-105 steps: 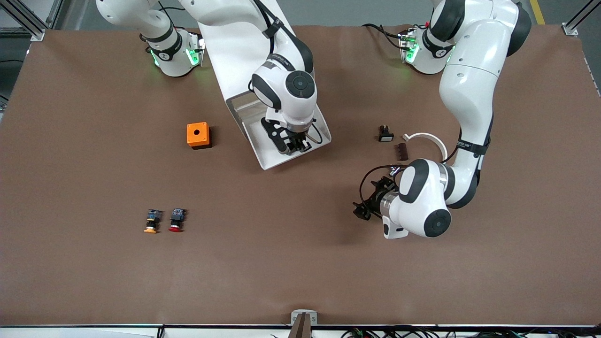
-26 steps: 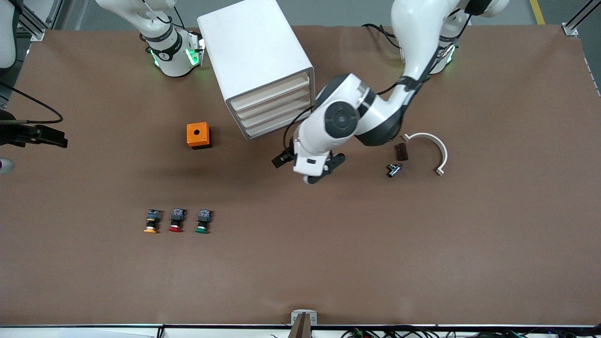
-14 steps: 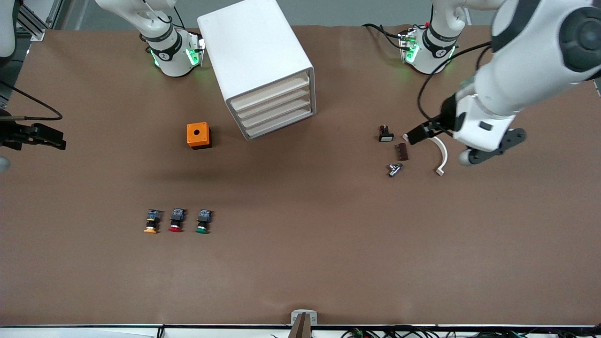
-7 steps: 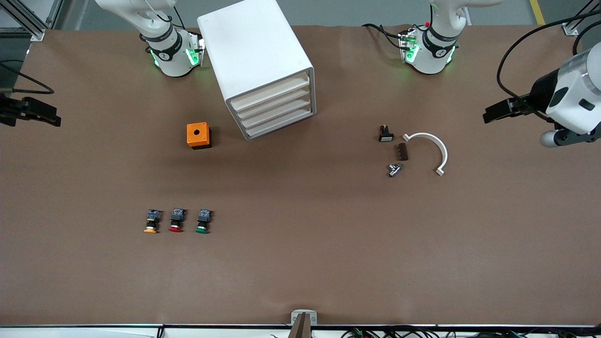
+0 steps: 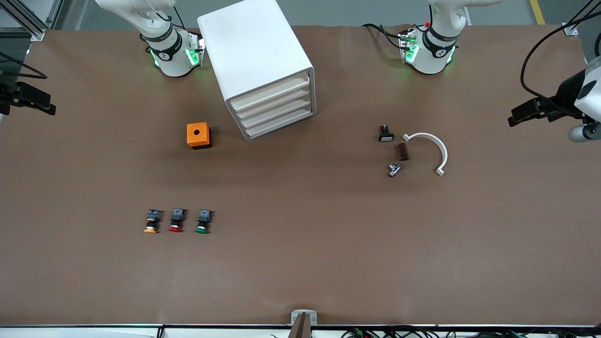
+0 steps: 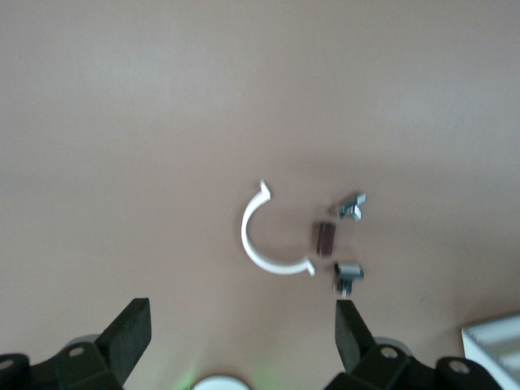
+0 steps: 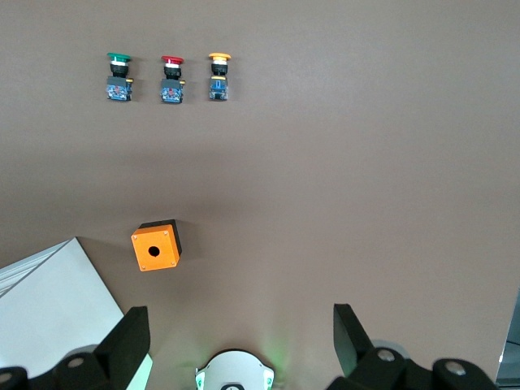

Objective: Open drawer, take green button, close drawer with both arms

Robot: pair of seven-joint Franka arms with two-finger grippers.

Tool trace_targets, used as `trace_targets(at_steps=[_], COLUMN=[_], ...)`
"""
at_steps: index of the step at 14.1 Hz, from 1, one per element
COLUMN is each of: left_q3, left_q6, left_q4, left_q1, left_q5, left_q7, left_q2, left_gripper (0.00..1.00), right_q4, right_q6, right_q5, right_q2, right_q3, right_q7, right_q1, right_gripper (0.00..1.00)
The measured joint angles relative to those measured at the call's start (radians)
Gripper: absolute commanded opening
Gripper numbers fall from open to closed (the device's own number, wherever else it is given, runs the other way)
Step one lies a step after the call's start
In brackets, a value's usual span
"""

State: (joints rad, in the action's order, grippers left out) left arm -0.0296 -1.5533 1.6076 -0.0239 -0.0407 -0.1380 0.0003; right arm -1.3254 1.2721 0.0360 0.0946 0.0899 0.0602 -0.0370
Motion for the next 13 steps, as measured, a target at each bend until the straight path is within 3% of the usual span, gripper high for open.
trace_targets(at_steps=[4,9,13], left_q3=[0.001,0.0,-0.006], left_q6=[-0.09,-0.094,-0.113], left_q4=[-0.013,-0.041,-0.041], left_q1=[-0.024,-0.025,-0.02], left_q5=[0.0,0.0,0.0], left_q7=[0.025,0.027,0.027], left_q2=[0.001,0.002,0.014], left_gripper=[1.0,1.0,1.0], right_q4=[-0.024,-0.173,-0.199], right_q6=[0.023,0.13,0.141], right_q5=[-0.041,-0.062,-0.063], right_q2=[-0.025,-0.131,-0.152], right_q3=[0.003,0.009,0.012], right_q7=[-0.056,-0.068,-0.07], right_q1=[0.0,0.003,0.018], right_gripper=[1.0,1.0,1.0])
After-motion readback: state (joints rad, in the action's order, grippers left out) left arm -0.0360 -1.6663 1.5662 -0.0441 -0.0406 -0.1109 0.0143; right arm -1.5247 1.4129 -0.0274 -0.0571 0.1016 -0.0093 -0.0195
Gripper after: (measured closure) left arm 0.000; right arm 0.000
